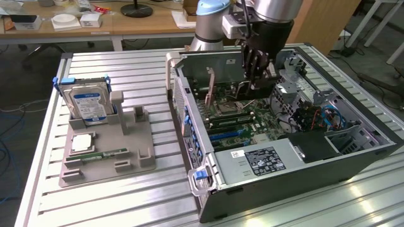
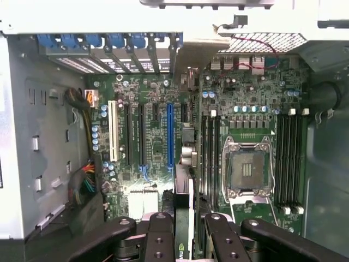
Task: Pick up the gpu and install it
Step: 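Insert the gpu into the slot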
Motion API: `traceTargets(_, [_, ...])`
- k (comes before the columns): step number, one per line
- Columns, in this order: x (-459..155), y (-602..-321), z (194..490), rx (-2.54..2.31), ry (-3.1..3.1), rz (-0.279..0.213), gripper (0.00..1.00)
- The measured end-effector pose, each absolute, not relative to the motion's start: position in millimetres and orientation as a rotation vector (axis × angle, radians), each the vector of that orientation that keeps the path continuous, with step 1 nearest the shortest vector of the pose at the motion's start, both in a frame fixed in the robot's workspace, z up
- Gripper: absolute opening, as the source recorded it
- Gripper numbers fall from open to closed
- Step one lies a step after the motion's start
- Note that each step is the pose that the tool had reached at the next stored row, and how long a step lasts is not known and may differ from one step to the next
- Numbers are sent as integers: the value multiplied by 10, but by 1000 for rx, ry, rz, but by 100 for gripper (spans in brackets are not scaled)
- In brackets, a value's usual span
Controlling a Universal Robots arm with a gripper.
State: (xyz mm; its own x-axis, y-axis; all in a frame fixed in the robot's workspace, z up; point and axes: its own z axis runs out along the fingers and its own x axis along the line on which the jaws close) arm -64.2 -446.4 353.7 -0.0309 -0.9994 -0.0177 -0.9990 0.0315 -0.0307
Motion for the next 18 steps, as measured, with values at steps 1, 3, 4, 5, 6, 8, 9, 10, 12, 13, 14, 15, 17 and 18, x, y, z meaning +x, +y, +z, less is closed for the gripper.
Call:
traceTargets(1, [-659,-4465,3534,-2163,2231,-15,26])
traceTargets(3, [-683,-4473,3527,-2163,2231,-15,26])
traceTargets(4, [-690,-4487,3526,-2163,2231,-15,26])
traceTargets(5, [-694,-4508,3526,-2163,2231,-15,26])
traceTargets(6, [-698,-4534,3525,-2163,2231,-15,26])
traceTargets(8, [-705,-4579,3525,-2163,2231,-15,26])
traceTargets(9, [-710,-4598,3524,-2163,2231,-15,26])
traceTargets(10, [-716,-4611,3520,-2163,2231,-15,26])
traceTargets(12, [-723,-4619,3502,-2162,2231,-15,26])
traceTargets(13, [-728,-4620,3486,-2163,2231,-15,26])
traceTargets(14, [-731,-4620,3468,-2163,2231,-15,26])
traceTargets(15, [-732,-4620,3450,-2163,2231,-15,26])
traceTargets(17, [-736,-4620,3414,-2163,2231,-15,26])
traceTargets(18, [-737,-4620,3395,-2163,2231,-15,26])
